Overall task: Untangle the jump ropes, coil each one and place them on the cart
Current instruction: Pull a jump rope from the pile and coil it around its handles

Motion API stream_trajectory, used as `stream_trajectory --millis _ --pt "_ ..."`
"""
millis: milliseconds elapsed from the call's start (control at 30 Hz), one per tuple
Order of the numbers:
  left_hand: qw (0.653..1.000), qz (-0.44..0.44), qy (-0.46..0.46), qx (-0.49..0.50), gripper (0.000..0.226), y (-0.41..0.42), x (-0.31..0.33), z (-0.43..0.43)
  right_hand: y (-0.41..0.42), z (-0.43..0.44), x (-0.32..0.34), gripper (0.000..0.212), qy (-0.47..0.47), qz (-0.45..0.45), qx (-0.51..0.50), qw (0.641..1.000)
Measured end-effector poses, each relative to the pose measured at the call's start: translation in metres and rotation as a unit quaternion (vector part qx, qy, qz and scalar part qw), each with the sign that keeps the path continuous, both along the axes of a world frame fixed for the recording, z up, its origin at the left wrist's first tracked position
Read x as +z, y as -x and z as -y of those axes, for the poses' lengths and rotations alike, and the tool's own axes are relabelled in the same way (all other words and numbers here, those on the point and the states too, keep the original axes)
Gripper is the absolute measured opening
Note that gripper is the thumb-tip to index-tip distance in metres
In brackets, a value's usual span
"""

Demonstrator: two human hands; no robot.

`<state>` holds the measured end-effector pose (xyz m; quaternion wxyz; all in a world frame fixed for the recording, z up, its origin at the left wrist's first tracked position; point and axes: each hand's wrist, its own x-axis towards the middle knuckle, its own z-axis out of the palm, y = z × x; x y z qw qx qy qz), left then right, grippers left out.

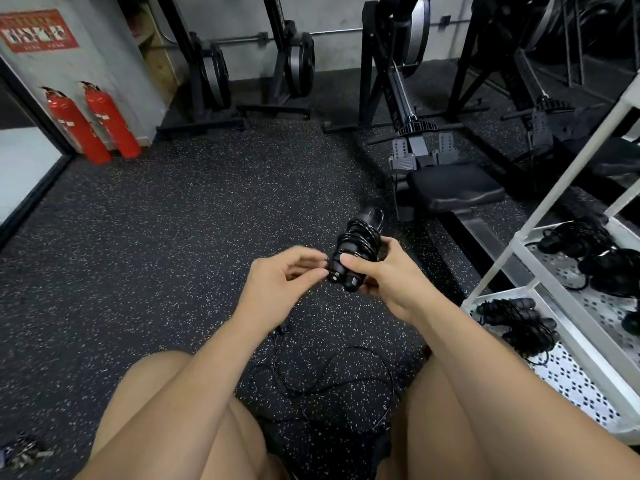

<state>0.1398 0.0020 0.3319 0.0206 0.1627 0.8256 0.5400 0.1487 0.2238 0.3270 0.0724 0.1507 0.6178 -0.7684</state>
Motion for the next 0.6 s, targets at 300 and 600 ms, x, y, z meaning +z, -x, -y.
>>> stream_trajectory --millis 300,600 --pt "0.963 -0.198 0.172 -0.064 0.016 0.006 -0.006 0.003 -0.003 -0.001 0.003 0.089 -0.004 0.028 0.025 0.999" --pt "0.921 -0.312 0.228 -0.046 0.024 -0.007 -0.010 -0.007 -0.003 -0.003 0.004 0.079 0.015 0.051 0.035 0.998"
